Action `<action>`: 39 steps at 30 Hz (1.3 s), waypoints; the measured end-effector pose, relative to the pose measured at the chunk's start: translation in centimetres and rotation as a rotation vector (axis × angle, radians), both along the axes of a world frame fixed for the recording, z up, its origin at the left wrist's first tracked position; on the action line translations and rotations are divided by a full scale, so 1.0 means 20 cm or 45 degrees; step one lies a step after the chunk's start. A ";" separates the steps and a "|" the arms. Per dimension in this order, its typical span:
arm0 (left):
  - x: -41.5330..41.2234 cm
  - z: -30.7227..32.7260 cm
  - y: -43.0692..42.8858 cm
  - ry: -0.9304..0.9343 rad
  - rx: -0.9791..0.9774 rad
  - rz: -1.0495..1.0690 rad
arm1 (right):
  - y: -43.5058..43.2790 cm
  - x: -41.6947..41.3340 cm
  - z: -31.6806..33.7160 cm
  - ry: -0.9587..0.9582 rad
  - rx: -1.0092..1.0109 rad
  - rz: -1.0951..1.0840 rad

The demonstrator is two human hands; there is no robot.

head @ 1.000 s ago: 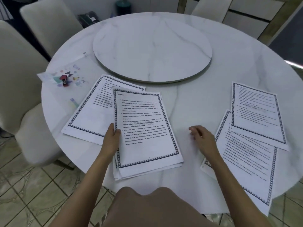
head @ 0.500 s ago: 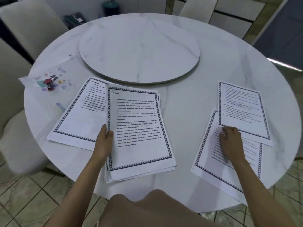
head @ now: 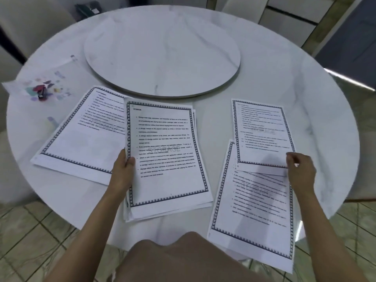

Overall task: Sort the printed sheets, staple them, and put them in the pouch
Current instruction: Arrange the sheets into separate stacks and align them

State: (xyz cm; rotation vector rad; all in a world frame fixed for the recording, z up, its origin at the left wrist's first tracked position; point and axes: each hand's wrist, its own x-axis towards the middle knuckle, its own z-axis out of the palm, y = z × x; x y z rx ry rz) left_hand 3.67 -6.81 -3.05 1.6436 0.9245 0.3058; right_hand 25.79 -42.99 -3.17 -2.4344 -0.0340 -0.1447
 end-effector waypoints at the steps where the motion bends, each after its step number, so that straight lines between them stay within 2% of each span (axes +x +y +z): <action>1: 0.01 0.00 -0.01 0.012 0.008 0.014 | -0.04 0.04 -0.01 0.053 -0.036 -0.047; 6: 0.04 0.08 -0.12 -0.002 0.055 0.077 | -0.13 0.12 -0.03 0.338 -0.206 -0.201; 13: 0.05 0.20 -0.22 -0.025 0.081 0.254 | -0.15 0.15 -0.10 0.307 -0.351 -0.121; 21: 0.01 0.30 -0.39 -0.180 0.046 0.488 | -0.19 0.22 -0.10 0.310 -0.258 -0.074; 24: 0.01 0.30 -0.47 -0.183 0.022 0.516 | -0.20 0.23 -0.10 0.323 -0.148 -0.074; 31: 0.09 0.25 -0.58 -0.152 -0.056 0.503 | -0.22 0.25 -0.07 0.342 -0.087 -0.030; 33: 0.12 0.25 -0.60 -0.147 -0.075 0.490 | -0.22 0.24 -0.07 0.306 -0.099 -0.020; 35: 0.14 0.25 -0.60 -0.148 -0.066 0.477 | -0.22 0.22 -0.07 0.169 -0.090 0.010; 37: 0.15 0.26 -0.61 -0.144 -0.046 0.467 | -0.22 0.18 -0.07 0.016 0.006 0.121; 39: 0.14 0.26 -0.61 -0.145 -0.044 0.467 | -0.21 0.13 -0.07 -0.014 0.085 0.296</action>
